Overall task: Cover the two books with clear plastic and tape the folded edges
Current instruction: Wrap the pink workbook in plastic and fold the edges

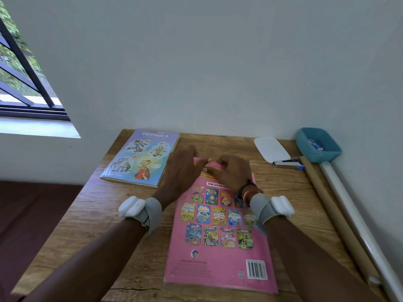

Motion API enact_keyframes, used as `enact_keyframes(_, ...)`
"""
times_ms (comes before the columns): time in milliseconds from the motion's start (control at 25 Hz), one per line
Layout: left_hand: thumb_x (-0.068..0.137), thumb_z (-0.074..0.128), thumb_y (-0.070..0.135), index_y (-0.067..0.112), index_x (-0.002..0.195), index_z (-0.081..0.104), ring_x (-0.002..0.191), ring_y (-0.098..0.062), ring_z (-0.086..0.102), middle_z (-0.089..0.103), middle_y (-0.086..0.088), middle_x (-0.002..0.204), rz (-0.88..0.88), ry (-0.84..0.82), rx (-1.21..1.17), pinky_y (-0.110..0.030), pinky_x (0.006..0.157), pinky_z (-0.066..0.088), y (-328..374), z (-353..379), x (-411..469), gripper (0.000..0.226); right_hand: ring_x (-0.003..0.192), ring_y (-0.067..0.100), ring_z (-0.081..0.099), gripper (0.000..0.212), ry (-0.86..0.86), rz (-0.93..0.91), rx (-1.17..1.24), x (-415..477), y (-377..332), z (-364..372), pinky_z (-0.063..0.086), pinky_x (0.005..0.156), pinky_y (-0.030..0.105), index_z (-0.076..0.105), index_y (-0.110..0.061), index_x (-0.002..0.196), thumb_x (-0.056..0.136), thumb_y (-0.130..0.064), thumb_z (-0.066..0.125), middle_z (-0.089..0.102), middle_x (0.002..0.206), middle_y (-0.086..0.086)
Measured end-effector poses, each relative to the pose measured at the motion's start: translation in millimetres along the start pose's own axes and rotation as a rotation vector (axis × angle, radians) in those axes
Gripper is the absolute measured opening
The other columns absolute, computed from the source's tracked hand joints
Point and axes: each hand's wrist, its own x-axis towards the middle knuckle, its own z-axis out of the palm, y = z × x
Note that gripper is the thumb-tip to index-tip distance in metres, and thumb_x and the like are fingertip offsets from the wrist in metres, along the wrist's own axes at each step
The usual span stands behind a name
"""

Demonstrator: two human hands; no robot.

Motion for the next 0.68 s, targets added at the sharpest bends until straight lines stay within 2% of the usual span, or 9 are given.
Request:
enact_keyframes(80,0.078,0.071,0.059,0.015,0.075,0.056,0.063,-0.008,0.056,0.061,0.007,0.068,-0.264,-0.070,-0.289,-0.028,0.058,0.041,-0.4,-1.1,2.7,0.047,0.068,0.012,0.059,0.056,-0.086,0.039,0.001,8.9,12.5,-14.1,0.045,0.067,0.033,0.061,-0.024,0.065,0.068,-0.079,0.057,0.063,0.066,-0.011)
enact_keyframes(200,0.074,0.079,0.051,0.005,0.073,0.065,0.063,-0.009,0.067,0.071,0.001,0.068,-0.487,-0.107,-0.650,-0.027,0.062,0.048,-16.8,-4.4,1.2,0.048,0.067,0.012,0.059,0.065,-0.203,0.065,-0.107,14.0,34.3,-34.2,0.041,0.060,0.029,0.056,-0.019,0.068,0.068,-0.084,0.051,0.060,0.065,-0.009)
enact_keyframes(320,0.079,0.077,0.043,0.013,0.079,0.074,0.071,-0.008,0.072,0.075,0.002,0.075,-0.477,-0.114,-0.737,-0.025,0.068,0.052,-22.2,-7.5,-8.6,0.030,0.071,0.013,0.062,0.078,-0.272,0.090,-0.121,15.5,46.2,-41.4,0.042,0.063,0.029,0.058,-0.017,0.072,0.061,-0.093,0.043,0.066,0.071,-0.005)
enact_keyframes(440,0.086,0.072,0.039,0.017,0.079,0.073,0.069,-0.003,0.070,0.074,0.007,0.073,-0.386,0.048,-0.672,-0.021,0.068,0.053,-6.2,-7.4,-15.7,0.023,0.069,0.012,0.063,0.069,-0.355,0.108,-0.097,20.4,46.1,-43.2,0.042,0.061,0.028,0.055,-0.020,0.063,0.062,-0.088,0.048,0.067,0.070,-0.004)
enact_keyframes(560,0.089,0.069,0.038,0.019,0.078,0.072,0.070,-0.004,0.070,0.073,0.008,0.073,-0.345,0.193,-0.665,-0.028,0.071,0.056,2.4,-2.1,-17.9,0.021,0.071,0.014,0.064,0.064,-0.420,0.149,-0.031,25.6,50.9,-49.0,0.044,0.064,0.029,0.053,-0.021,0.062,0.059,-0.085,0.053,0.067,0.071,-0.003)
enact_keyframes(680,0.089,0.068,0.040,0.032,0.075,0.067,0.069,-0.002,0.069,0.072,0.012,0.073,-0.339,0.229,-0.616,-0.035,0.072,0.058,0.6,0.6,-22.3,0.017,0.071,0.014,0.059,0.065,-0.511,0.161,0.002,30.6,55.0,-57.0,0.040,0.065,0.029,0.051,-0.019,0.066,0.058,-0.083,0.054,0.062,0.072,-0.002)
